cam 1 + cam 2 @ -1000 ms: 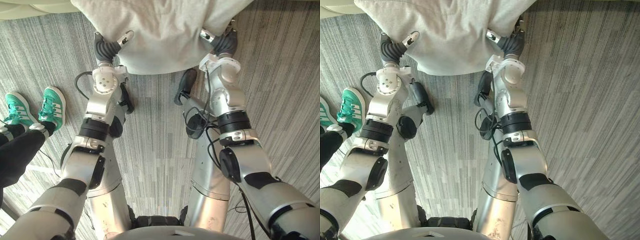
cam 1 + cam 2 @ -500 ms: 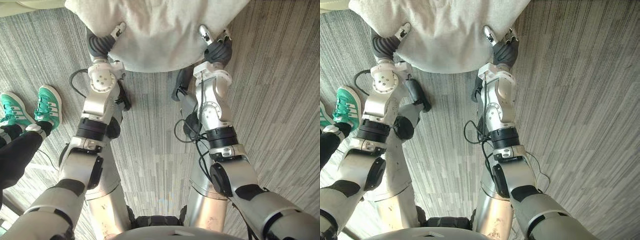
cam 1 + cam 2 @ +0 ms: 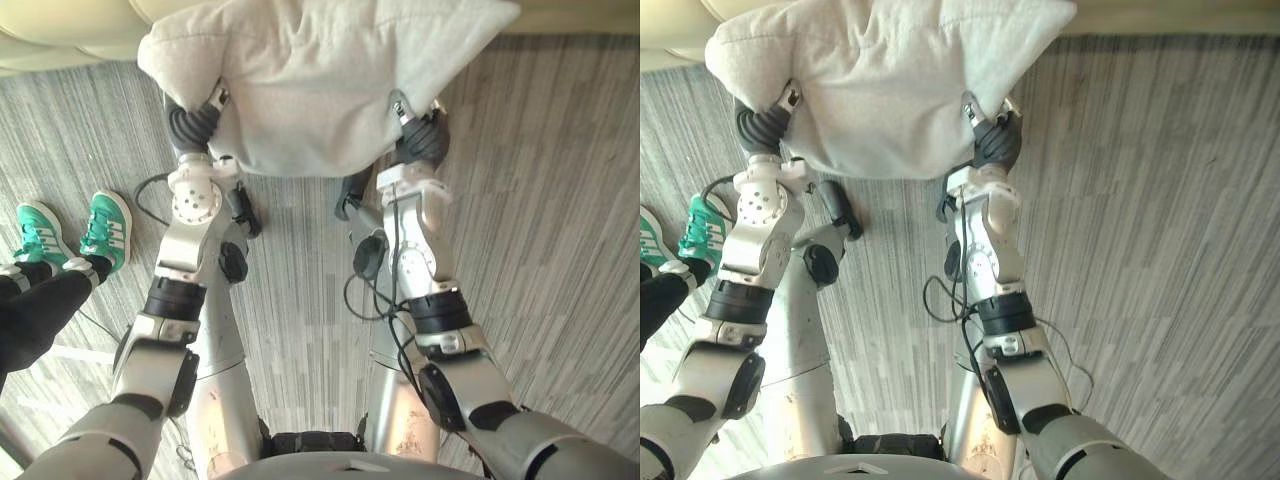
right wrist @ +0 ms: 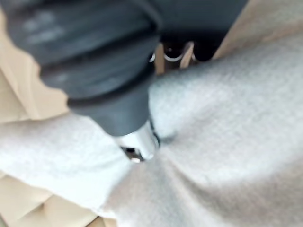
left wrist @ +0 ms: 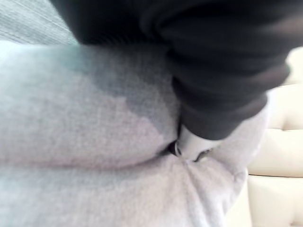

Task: Pick up cushions and gather them together orderly.

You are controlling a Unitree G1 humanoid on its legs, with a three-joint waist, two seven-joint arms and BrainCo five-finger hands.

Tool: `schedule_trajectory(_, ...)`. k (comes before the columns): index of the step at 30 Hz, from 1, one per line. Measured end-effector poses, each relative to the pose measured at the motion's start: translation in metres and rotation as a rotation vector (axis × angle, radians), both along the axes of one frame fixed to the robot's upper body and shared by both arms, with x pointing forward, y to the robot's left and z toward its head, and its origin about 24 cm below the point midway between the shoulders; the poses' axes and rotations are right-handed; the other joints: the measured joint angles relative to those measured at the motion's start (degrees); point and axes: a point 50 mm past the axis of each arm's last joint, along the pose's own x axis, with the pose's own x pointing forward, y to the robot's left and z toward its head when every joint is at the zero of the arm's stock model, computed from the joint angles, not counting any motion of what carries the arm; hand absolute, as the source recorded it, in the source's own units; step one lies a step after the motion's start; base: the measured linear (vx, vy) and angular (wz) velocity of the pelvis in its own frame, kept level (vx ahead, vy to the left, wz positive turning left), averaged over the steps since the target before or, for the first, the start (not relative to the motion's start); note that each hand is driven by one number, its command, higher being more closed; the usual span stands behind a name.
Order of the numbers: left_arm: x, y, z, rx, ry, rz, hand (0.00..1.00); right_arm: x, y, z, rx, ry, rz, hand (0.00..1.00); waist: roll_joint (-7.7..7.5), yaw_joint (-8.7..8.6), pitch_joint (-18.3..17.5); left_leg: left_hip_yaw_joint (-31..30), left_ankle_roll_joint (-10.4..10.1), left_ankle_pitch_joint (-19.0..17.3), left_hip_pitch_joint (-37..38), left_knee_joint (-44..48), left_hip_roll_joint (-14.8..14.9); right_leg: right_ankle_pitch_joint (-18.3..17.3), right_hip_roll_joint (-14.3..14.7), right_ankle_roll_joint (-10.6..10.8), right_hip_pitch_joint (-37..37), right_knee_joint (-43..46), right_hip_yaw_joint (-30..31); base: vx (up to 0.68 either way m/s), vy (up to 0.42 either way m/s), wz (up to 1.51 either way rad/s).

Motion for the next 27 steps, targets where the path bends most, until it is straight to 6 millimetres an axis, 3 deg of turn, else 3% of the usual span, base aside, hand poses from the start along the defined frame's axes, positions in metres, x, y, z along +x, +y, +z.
schedule_trajectory(5,-0.02,-0.002,-0.017,-0.041,-0.008,-0.012,1.0,-0.013,-0.001,-0.02,0.002,0.022,0.008,1.0,-0.05,0.55,-2.35,0.38,-0.55,-0.81,9.43,-2.04,0.32,0.13,1.29,0.36,9.72,-3.21,-0.05,-0.02,-0.063,-0.09)
schedule_trajectory(6,-0.025,-0.001,-0.03,-0.065,0.008,-0.012,1.0,-0.017,0.0,-0.032,-0.018,0.039,0.02,1.0,-0.06,0.62,-4.19,0.46,-0.72,-1.39,12.41,-2.53,0.43,0.02,1.66,0.52,12.81,-4.27,-0.02,0.03,-0.049,-0.12)
schedule_trajectory(9,-0.032,-0.003,-0.046,-0.083,0.053,-0.018,1.0,-0.022,-0.003,-0.047,-0.048,0.072,0.019,1.0,-0.06,1.14,-4.21,0.68,-1.26,-2.39,18.98,-2.55,0.74,-0.45,2.17,0.66,19.41,-4.63,0.12,0.06,-0.023,-0.07)
schedule_trajectory(13,-0.047,-0.003,-0.09,-0.104,0.192,-0.04,1.0,-0.034,-0.009,-0.084,-0.08,0.199,0.023,1.0,-0.1,2.12,-4.28,1.59,-1.78,-5.18,31.9,-3.78,0.35,-3.42,2.2,2.01,31.46,-5.17,0.56,0.07,0.007,0.02)
schedule_trajectory(15,-0.058,0.0,-0.113,-0.127,0.27,-0.049,1.0,-0.044,-0.009,-0.105,-0.097,0.27,0.044,1.0,-0.07,2.16,-6.84,1.91,-1.94,-5.8,36.79,-6.06,-0.3,-3.9,2.11,2.24,36.24,-7.2,0.36,0.08,0.021,0.09)
schedule_trajectory(16,-0.07,0.004,-0.133,-0.144,0.34,-0.048,1.0,-0.054,-0.007,-0.123,-0.107,0.332,0.065,1.0,-0.15,2.34,-10.22,2.64,-2.02,-5.81,40.36,-8.85,-0.71,-3.82,2.34,2.38,39.82,-10.1,0.21,0.15,0.025,-0.03)
schedule_trajectory(17,-0.078,0.007,-0.145,-0.152,0.382,-0.042,1.0,-0.06,-0.005,-0.133,-0.116,0.366,0.085,1.0,-0.13,2.68,-11.15,3.44,-2.18,-5.51,44.44,-11.48,-1.13,-3.26,2.61,2.8,43.57,-12.83,0.36,0.2,0.023,-0.11)
schedule_trajectory(20,-0.109,0.015,-0.18,-0.192,0.511,-0.043,1.0,-0.086,-0.005,-0.167,-0.173,0.486,0.131,1.0,0.04,3.09,-18.92,5.56,-2.71,-4.17,52.93,-19.34,-2.46,-0.57,3.62,3.81,51.89,-21.91,0.71,0.2,0.02,-0.14)
schedule_trajectory(23,-0.126,0.017,-0.188,-0.225,0.532,-0.055,1.0,-0.1,-0.009,-0.176,-0.209,0.512,0.154,1.0,0.21,2.76,-23.15,6.71,-3.11,-2.39,59.17,-24.97,-3.81,2.98,4.41,3.94,59.15,-30.23,1.25,0.25,0.031,-0.07)
schedule_trajectory(27,-0.136,0.014,-0.195,-0.252,0.558,-0.07,1.0,-0.107,-0.013,-0.184,-0.242,0.543,0.149,1.0,0.15,2.14,-26.28,7.05,-3.03,-2.18,64.43,-28.83,-5.32,4.85,4.38,4.55,65.53,-36.2,1.3,0.13,0.053,0.01)
